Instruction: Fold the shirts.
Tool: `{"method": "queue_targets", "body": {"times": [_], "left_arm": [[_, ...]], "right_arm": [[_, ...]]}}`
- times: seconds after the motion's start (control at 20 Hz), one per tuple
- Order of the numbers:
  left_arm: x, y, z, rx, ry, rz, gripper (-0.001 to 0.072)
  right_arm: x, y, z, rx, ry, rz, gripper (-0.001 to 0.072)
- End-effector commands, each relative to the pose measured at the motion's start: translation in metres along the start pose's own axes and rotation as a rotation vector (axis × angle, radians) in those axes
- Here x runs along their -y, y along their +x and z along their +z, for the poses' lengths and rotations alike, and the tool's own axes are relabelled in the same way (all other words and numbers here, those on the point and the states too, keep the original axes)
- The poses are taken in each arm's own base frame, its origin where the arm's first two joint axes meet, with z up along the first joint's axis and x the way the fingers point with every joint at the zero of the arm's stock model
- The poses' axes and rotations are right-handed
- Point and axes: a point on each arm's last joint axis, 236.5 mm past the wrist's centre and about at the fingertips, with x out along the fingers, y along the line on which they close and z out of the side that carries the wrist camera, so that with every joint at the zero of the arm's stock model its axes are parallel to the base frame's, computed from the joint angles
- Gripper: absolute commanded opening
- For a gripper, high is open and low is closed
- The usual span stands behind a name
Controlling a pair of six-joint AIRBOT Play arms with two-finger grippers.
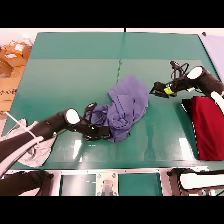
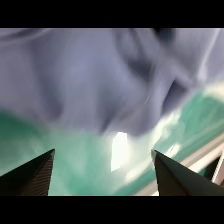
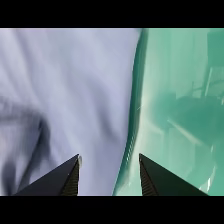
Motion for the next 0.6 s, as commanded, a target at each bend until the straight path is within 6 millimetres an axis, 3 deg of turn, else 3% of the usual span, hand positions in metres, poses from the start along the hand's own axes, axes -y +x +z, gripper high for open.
{"method": "queue_targets", "body": {"times": [0.0, 0.1, 0.15, 0.25, 0.45, 0.55], "left_arm": [[0.001, 0.026, 0.004, 0.075, -0.089, -0.03, 0.0695], [-0.004, 0.032, -0.004, 0.038, -0.097, -0.014, 0.0694], [-0.003, 0.031, 0.0, 0.05, -0.096, -0.018, 0.0611], [-0.003, 0.024, 0.008, 0.052, -0.068, -0.01, 0.0033], [-0.037, -0.006, 0.017, -0.041, -0.018, 0.082, 0.0031], [-0.06, -0.025, 0.025, -0.069, -0.031, 0.129, 0.0031]], "right_arm": [[0.003, 0.019, 0.03, -0.002, -0.004, 0.005, 0.0434], [0.005, 0.029, 0.034, -0.025, -0.003, 0.008, 0.0434], [0.005, 0.034, 0.035, -0.039, 0.0, 0.012, 0.0434], [0.005, 0.043, 0.037, -0.052, 0.009, 0.023, 0.0434], [0.002, 0.06, 0.035, -0.079, 0.046, 0.061, 0.0414], [0.001, 0.066, 0.032, -0.092, 0.067, 0.081, 0.0234]]}}
